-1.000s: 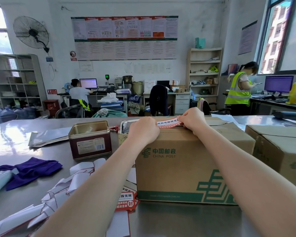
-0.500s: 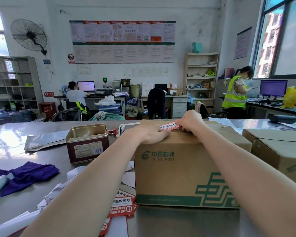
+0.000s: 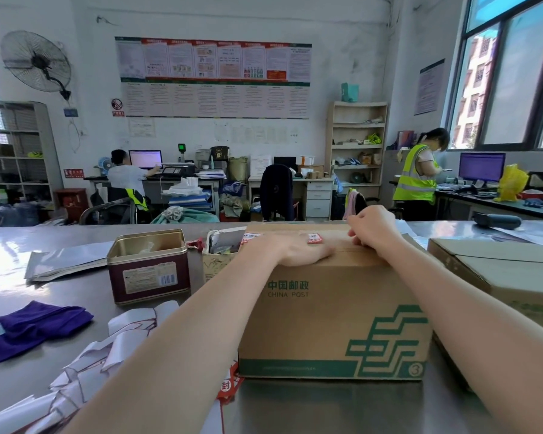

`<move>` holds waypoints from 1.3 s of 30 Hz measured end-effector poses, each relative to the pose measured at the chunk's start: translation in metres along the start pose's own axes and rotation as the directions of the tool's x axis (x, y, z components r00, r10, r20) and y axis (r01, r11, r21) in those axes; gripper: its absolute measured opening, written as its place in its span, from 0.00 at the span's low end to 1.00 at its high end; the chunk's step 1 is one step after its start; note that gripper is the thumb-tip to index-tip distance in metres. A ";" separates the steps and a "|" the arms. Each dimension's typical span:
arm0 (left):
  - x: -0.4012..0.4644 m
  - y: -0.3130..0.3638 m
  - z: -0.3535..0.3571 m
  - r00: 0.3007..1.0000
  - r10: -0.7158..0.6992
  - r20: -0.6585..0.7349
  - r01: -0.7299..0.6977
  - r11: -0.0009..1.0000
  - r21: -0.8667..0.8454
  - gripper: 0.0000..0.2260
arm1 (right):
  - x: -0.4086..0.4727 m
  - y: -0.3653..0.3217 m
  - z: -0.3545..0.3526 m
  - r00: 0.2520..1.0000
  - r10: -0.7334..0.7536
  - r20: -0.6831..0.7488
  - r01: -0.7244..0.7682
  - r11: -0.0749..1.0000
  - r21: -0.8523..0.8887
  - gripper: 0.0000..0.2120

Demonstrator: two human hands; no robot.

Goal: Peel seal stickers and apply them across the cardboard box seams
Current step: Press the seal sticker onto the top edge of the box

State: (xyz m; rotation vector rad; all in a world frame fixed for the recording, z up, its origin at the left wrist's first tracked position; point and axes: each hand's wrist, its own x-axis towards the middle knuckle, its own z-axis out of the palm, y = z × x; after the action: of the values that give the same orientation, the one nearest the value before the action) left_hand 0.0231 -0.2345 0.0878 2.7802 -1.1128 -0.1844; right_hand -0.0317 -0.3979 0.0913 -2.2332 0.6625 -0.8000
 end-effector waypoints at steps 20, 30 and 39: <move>-0.055 -0.040 0.014 0.966 0.063 -0.251 -0.035 0.993 0.115 0.26 | -0.063 -0.033 0.019 0.846 -0.299 0.442 0.462 0.825 -0.325 0.16; -0.125 -0.078 0.075 0.815 -0.052 -0.576 -0.106 0.965 -0.238 0.24 | -0.167 -0.031 0.049 0.791 -0.611 0.007 0.605 0.781 -0.154 0.16; -0.158 -0.132 0.152 0.892 -0.196 -0.407 0.124 0.972 -0.198 0.16 | -0.230 0.002 0.140 0.786 -0.529 0.320 0.552 0.834 0.023 0.16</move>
State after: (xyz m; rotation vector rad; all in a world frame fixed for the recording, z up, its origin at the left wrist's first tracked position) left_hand -0.0262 -0.0431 -0.0753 2.5811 -0.7238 0.2894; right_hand -0.0924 -0.1952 -0.0744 -2.5790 -0.1286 -0.6577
